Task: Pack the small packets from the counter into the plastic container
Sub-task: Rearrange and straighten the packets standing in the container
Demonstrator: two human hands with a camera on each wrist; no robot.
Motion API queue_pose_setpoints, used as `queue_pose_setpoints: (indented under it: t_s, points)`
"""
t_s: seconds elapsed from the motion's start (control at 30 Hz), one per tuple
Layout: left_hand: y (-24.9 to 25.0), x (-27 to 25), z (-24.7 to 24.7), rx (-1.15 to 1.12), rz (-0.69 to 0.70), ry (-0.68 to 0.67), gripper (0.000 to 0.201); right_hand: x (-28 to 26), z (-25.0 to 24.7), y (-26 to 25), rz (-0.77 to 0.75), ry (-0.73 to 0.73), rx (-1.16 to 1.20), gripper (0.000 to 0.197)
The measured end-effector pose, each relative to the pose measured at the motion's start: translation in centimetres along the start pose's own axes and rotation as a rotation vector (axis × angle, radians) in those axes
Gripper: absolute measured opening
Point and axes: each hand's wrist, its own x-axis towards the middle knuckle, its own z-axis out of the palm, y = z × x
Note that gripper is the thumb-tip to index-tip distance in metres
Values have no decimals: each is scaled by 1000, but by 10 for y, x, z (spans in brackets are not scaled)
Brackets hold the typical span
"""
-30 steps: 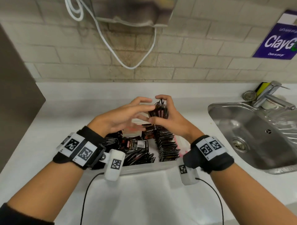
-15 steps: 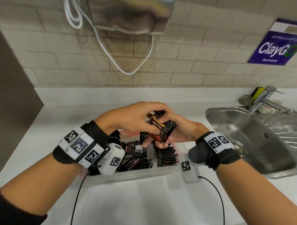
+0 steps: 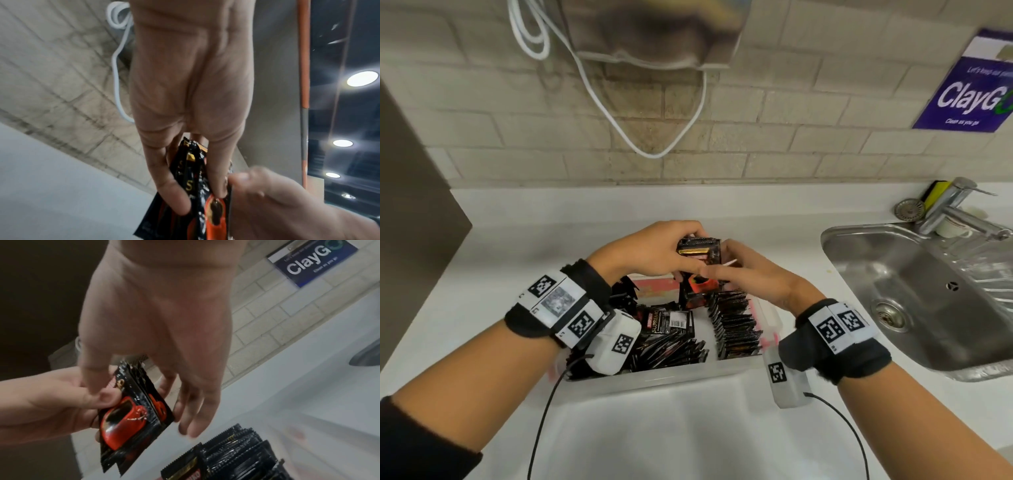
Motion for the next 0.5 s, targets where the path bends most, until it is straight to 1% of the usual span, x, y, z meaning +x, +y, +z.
queue_pose_setpoints:
  t_s: [0.03,0.1,0.17,0.23,0.3,0.4,0.5]
  points:
    - [-5,1,1,-56,-58,19,28,1,-1,5,7,88,-77,34]
    - [-14,2,8,-85,-166,47,30,2,-1,17,-17,187,-166,30]
    - [-20,2,19,-41,-244,41,33,1,0,27,-75,225,-214,29]
    - [-22,4,31,-14,-268,23,34,1,2,33,-127,255,-247,35]
    - [-21,7,43,30,-267,19,36,0,4,37,-175,258,-288,43]
    - [-19,13,59,175,-262,27,50,-1,6,42,-236,235,-322,51]
    - [-19,18,69,233,-289,25,60,-3,9,47,-315,177,-371,59]
